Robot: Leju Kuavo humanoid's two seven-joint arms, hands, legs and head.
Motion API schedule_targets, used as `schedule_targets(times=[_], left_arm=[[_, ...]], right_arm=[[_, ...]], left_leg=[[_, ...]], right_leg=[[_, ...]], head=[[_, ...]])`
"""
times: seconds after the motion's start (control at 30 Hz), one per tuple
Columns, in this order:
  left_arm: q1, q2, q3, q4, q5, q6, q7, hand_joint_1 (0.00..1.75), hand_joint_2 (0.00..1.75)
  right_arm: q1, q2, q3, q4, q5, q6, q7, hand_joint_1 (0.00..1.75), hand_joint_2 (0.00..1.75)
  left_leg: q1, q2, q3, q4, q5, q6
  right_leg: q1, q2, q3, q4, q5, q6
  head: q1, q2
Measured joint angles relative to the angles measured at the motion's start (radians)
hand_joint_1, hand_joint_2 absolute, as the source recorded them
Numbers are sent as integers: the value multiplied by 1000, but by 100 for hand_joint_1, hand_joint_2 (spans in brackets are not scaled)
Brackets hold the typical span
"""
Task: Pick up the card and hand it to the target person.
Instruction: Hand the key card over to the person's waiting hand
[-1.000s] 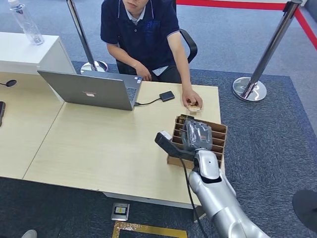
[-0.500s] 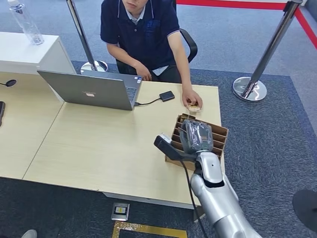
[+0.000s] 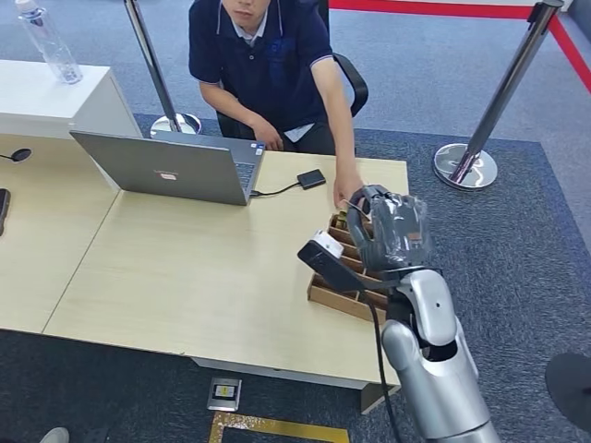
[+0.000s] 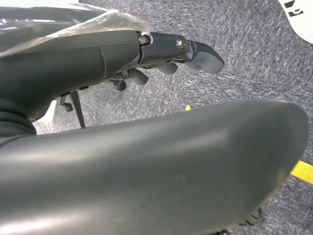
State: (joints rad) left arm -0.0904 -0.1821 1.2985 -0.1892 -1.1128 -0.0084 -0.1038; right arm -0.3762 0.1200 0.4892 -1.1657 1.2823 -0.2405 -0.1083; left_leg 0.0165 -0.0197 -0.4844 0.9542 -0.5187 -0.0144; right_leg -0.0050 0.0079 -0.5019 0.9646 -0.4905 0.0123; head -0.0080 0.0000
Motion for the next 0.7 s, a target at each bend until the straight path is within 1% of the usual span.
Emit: schedule_targets(times=[0.1,0.2,0.3,0.5,0.7], left_arm=[[-1,-1,0,0,-2,0,0,0,0],[-3,-3,0,0,-11,0,0,0,0],[-6,-5,0,0,-22,-1,0,0,0],[-11,-7,-1,0,-42,-4,0,0,0],[-12,-9,-2,0,-48,-4,2,0,0]], right_arm=[[-16,-3,11,-33,4,-1,5,175,175],[-72,14,19,-14,9,-14,14,175,175],[-149,48,20,62,13,-45,15,175,175],[-291,121,19,268,36,-122,19,175,175],[-385,163,19,427,43,-146,27,175,175]], left_leg=[[0,0,0,0,0,0],[0,0,0,0,1,0],[0,0,0,0,2,-1],[0,0,0,0,2,-1],[0,0,0,0,2,-1]], right_leg=[[0,0,0,0,0,0],[0,0,0,1,0,0],[0,0,0,1,1,-1],[0,0,0,2,1,-1],[0,0,0,2,1,-1]], head=[[0,0],[0,0],[0,0],[0,0],[0,0]])
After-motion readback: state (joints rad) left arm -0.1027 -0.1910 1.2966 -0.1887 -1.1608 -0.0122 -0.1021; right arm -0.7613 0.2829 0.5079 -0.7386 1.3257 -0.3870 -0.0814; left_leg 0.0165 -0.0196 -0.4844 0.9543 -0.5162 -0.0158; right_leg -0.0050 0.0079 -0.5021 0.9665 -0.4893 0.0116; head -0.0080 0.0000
